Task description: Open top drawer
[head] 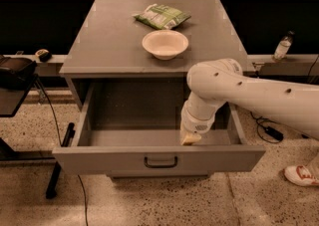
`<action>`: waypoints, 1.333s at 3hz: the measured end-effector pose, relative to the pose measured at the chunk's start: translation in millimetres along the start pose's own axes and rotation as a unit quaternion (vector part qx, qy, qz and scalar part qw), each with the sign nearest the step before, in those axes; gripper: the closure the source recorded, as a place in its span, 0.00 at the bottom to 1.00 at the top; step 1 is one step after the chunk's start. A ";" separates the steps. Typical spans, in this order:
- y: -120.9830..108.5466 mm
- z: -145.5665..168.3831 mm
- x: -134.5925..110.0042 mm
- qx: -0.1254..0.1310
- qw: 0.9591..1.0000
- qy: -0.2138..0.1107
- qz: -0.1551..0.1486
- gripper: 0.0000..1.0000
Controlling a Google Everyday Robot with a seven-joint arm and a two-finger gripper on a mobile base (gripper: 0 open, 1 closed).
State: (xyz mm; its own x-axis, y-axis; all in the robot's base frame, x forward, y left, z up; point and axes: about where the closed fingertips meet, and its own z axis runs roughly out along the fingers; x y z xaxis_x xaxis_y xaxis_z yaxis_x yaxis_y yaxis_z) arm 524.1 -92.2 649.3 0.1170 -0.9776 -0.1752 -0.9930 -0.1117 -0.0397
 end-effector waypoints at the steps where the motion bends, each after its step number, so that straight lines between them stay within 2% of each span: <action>1: 28.2 -4.7 3.2 -0.046 0.999 -0.008 0.003 1.00; 2: 37.8 -6.8 4.9 -0.056 0.998 -0.012 0.010 1.00; 4: 98.4 -20.4 17.5 -0.091 0.992 -0.035 0.075 1.00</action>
Offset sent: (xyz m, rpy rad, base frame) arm -0.1176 -0.0410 0.0078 0.0147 0.2839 -0.1833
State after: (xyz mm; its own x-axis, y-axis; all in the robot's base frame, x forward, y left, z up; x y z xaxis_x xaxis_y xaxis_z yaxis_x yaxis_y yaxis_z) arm 428.1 -123.9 662.3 -0.0373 -0.9716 -0.2335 -0.9856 -0.0028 0.1692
